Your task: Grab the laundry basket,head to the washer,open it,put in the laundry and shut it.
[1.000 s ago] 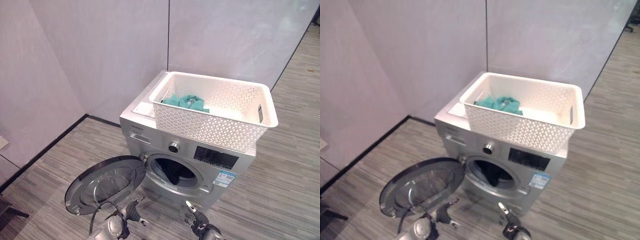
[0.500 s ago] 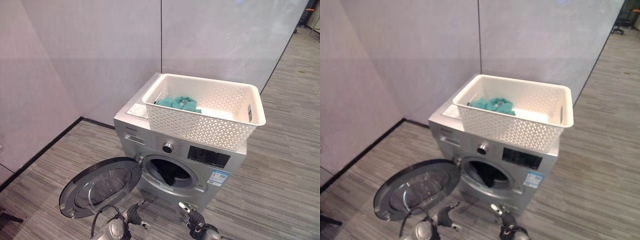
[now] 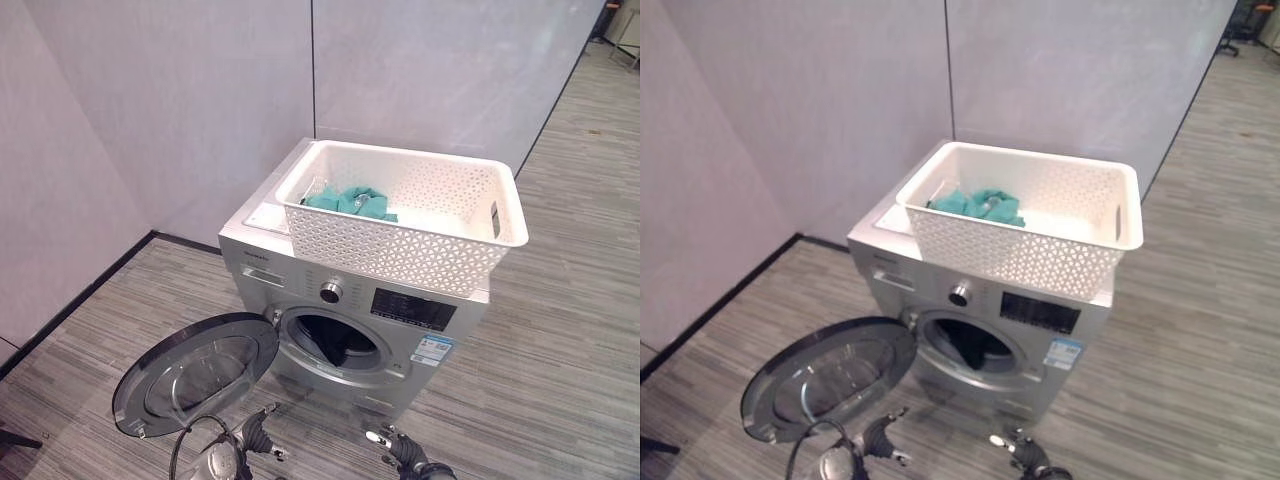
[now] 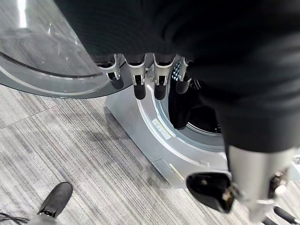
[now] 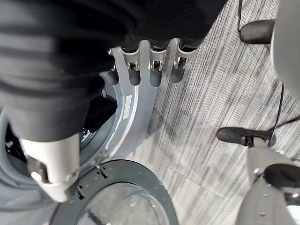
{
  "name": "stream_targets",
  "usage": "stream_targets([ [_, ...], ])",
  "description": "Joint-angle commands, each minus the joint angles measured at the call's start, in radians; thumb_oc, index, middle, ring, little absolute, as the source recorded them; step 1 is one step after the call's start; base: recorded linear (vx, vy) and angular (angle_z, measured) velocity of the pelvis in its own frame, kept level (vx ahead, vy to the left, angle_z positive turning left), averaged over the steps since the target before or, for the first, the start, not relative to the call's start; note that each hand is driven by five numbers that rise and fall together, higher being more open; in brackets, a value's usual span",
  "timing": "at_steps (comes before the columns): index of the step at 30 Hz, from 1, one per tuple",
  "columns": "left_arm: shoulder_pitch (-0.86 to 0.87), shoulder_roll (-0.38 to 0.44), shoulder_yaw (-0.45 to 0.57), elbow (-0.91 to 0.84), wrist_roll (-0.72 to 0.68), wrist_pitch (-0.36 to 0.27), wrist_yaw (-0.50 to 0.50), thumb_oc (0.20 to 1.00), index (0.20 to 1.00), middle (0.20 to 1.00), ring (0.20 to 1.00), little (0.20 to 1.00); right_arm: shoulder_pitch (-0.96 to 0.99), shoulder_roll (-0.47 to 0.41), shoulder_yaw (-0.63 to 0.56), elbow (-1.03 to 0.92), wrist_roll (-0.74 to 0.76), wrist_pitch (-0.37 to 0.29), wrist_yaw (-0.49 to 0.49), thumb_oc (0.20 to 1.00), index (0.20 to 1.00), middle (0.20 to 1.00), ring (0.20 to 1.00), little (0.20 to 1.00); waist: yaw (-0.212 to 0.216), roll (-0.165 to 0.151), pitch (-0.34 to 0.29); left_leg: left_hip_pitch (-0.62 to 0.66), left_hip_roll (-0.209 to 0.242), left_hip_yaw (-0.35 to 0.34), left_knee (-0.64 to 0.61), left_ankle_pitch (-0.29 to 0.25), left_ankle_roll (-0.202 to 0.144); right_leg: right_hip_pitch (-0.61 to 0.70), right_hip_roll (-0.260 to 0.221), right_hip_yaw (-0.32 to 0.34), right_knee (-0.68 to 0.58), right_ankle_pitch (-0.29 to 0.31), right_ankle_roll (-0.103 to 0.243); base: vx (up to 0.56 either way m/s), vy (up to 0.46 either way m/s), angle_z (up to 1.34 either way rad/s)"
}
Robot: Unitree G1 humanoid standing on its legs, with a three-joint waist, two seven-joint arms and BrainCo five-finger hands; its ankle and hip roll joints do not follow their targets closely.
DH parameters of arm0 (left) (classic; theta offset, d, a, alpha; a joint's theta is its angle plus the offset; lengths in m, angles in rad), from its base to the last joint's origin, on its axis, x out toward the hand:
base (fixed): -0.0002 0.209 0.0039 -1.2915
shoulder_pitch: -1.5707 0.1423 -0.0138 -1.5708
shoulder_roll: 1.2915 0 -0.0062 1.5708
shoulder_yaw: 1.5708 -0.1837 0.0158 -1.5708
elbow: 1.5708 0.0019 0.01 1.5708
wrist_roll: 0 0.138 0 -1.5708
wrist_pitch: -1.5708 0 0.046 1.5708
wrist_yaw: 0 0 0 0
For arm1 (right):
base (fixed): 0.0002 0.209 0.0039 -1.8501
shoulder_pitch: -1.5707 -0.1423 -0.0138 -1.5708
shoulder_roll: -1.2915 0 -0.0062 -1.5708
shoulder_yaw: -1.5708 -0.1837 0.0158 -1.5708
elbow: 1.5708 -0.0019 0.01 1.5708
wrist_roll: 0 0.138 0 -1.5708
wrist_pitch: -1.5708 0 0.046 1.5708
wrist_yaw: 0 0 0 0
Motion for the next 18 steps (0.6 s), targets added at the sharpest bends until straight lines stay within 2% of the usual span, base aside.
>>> stream_targets([
  [1,-0.061,0.056,0.025,-0.049,0.02,-0.034,0.005,1.0,1.0,1.0,1.0,1.0,-0.069,-0.059,-0.075,0.036,-0.015,-0.02,-0.022,1.0,1.0,1.0,1.0,1.0,0.032,-0.021,0.063,-0.014,0.01,-0.019,0.15,-0.214,0.027,-0.071,-0.079,-0.021,0.05,0.07,0.027,-0.07,0.186,0.1],
  [2,-0.056,0.063,0.03,-0.075,0.011,-0.036,0.004,1.0,1.0,1.0,1.0,1.0,-0.072,-0.056,-0.112,0.078,-0.022,-0.017,-0.032,1.0,1.0,1.0,1.0,1.0,0.03,-0.018,0.073,-0.027,-0.022,-0.028,0.172,-0.237,0.054,-0.095,-0.105,-0.007,0.084,0.078,0.035,-0.08,0.249,0.1],
  [3,-0.054,0.067,0.032,-0.093,0.006,-0.035,-0.003,1.0,1.0,1.0,1.0,1.0,-0.079,-0.057,-0.125,0.101,-0.032,-0.017,-0.034,1.0,1.0,1.0,1.0,1.0,0.032,-0.017,0.076,-0.032,-0.035,-0.024,0.173,-0.245,0.068,-0.127,-0.123,0.009,0.113,0.086,0.042,-0.08,0.25,0.09],
  [5,-0.052,0.071,0.037,-0.103,0.002,-0.035,-0.004,1.0,1.0,1.0,1.0,1.0,-0.09,-0.056,-0.137,0.124,-0.037,-0.016,-0.041,1.0,1.0,1.0,1.0,1.0,0.031,-0.015,0.083,-0.033,-0.044,-0.02,0.175,-0.248,0.078,-0.155,-0.133,0.025,0.142,0.106,0.046,-0.1,0.136,0.06],
  [6,-0.049,0.076,0.039,-0.105,-0.004,-0.036,-0.002,1.0,1.0,1.0,1.0,1.0,-0.107,-0.053,-0.142,0.143,-0.035,-0.016,-0.049,1.0,1.0,1.0,1.0,1.0,0.025,-0.009,0.101,-0.036,-0.046,-0.015,0.176,-0.246,0.087,-0.191,-0.131,0.036,0.177,0.127,0.049,-0.22,0.196,-0.04],
  [7,-0.053,0.078,0.047,-0.104,-0.011,-0.035,0.004,1.0,1.0,1.0,1.0,1.0,-0.134,-0.047,-0.148,0.17,-0.026,-0.019,-0.059,1.0,1.0,1.0,1.0,1.0,0.035,0.002,0.116,-0.046,-0.04,0.007,0.172,-0.234,0.096,-0.24,-0.113,0.034,0.229,0.113,0.042,-0.18,0.137,-0.2],
  [9,-0.053,0.078,0.047,-0.104,-0.011,-0.035,0.004,1.0,1.0,1.0,1.0,1.0,-0.135,-0.047,-0.148,0.17,-0.026,-0.019,-0.059,1.0,1.0,1.0,1.0,1.0,0.037,0.001,0.115,-0.047,-0.04,0.009,0.172,-0.234,0.096,-0.243,-0.113,0.036,0.231,0.113,0.042,-0.13,0.129,-0.57],
  [10,-0.044,0.093,0.052,-0.099,-0.023,-0.023,-0.001,1.0,1.0,1.0,1.0,1.0,-0.139,-0.032,-0.135,0.218,-0.04,-0.016,-0.064,1.0,1.0,1.0,1.0,1.0,0.044,0.023,0.112,-0.054,-0.036,0.039,0.139,-0.191,0.12,-0.234,0.004,-0.048,0.321,0.003,-0.011,-0.15,0.165,-0.51],
  [12,-0.044,0.094,0.054,-0.1,-0.023,-0.022,-0.002,1.0,1.0,1.0,1.0,1.0,-0.141,-0.031,-0.134,0.222,-0.04,-0.018,-0.063,1.0,1.0,1.0,1.0,1.0,0.041,0.022,0.11,-0.054,-0.035,0.037,0.131,-0.186,0.117,-0.242,0.004,-0.05,0.335,-0.006,-0.016,-0.1,0.089,-0.18],
  [13,-0.016,0.093,0.068,-0.102,-0.031,-0.016,-0.014,1.0,1.0,1.0,1.0,1.0,-0.111,-0.018,-0.128,0.238,-0.038,-0.024,-0.059,1.0,1.0,1.0,1.0,1.0,0.047,0.007,0.092,-0.059,-0.058,0.046,0.108,-0.159,0.116,-0.206,0.107,-0.058,0.321,-0.067,-0.04,-0.04,0.021,-0.13],
  [16,0.011,0.083,0.085,-0.1,-0.032,-0.019,-0.02,1.0,1.0,1.0,1.0,1.0,-0.087,-0.008,-0.117,0.236,-0.034,-0.026,-0.057,1.0,1.0,1.0,1.0,1.0,0.057,-0.015,0.072,-0.052,-0.064,0.061,0.092,-0.153,0.102,-0.162,0.138,-0.039,0.248,-0.073,-0.066,-0.01,-0.024,0.05],
  [18,0.01,0.079,0.085,-0.097,-0.035,-0.019,-0.018,1.0,1.0,1.0,1.0,1.0,-0.089,-0.012,-0.112,0.235,-0.035,-0.027,-0.061,1.0,1.0,1.0,1.0,1.0,0.058,-0.021,0.068,-0.054,-0.064,0.064,0.096,-0.15,0.096,-0.142,0.143,-0.031,0.196,-0.066,-0.069,-0.01,-0.07,-0.04],
])
